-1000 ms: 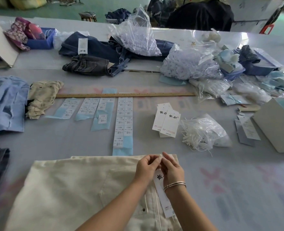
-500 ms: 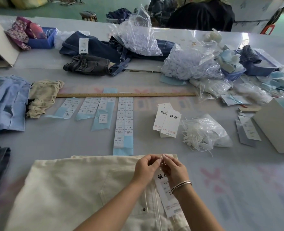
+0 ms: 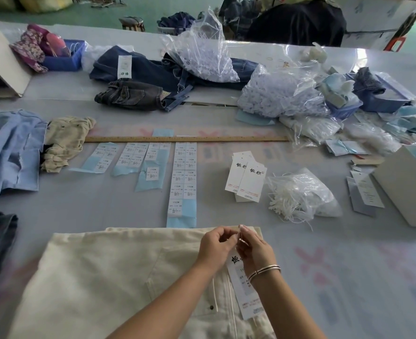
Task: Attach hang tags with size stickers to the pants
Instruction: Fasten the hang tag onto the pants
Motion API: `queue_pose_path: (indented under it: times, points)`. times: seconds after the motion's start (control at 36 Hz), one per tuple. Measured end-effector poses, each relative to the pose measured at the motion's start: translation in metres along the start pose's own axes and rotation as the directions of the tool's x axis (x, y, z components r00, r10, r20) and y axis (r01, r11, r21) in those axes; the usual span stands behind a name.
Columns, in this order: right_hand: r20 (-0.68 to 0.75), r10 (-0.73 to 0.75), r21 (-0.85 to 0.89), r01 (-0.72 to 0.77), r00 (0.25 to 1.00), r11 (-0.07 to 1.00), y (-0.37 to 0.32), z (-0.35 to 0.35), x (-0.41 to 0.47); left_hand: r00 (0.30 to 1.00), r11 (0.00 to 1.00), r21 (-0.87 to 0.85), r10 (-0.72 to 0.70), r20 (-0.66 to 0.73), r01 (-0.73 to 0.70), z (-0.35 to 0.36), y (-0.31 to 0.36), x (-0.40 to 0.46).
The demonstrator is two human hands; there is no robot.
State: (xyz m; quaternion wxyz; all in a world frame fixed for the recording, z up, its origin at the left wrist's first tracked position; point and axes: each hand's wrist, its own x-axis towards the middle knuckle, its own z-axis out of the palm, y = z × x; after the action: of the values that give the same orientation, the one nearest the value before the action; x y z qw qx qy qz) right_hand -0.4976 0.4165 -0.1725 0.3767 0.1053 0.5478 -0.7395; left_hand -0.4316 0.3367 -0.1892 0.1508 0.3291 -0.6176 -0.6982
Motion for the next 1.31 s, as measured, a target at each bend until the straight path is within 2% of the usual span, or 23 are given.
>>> queue_pose_path:
  times: [0.33,0.72,0.92,1.08,1.19,1.31]
  points:
    - [0.013,-0.012,-0.017,0.012,1.0,1.0,0.003,-0.002,0.0,1.0,1.0,-0.012,-0.026,-0.003,0.026,0.0,0.0,-0.001]
    - [-0.019,0.072,0.111,-0.069,0.997,0.991,0.007,-0.001,0.002,0.999,0.999,-0.021,-0.034,-0.039,0.033,0.003,-0.001,0.0]
    - [-0.033,0.055,-0.011,-0.055,0.998,0.998,0.009,-0.002,0.003,0.996,0.996,-0.052,-0.072,-0.055,0.069,0.007,-0.002,0.001]
    - [-0.038,0.027,-0.172,-0.033,0.999,0.985,0.002,-0.005,0.002,0.998,0.988,0.15,-0.009,-0.056,0.018,0.006,0.0,0.005]
    - [-0.074,-0.005,-0.281,-0.016,0.997,0.96,-0.003,-0.01,0.004,0.997,0.941,0.333,0.072,-0.032,-0.057,0.004,0.004,0.01]
    - [-0.07,-0.058,-0.451,0.021,0.996,0.893,-0.006,-0.016,0.003,0.997,0.889,0.453,0.071,0.003,-0.064,-0.001,0.009,0.017]
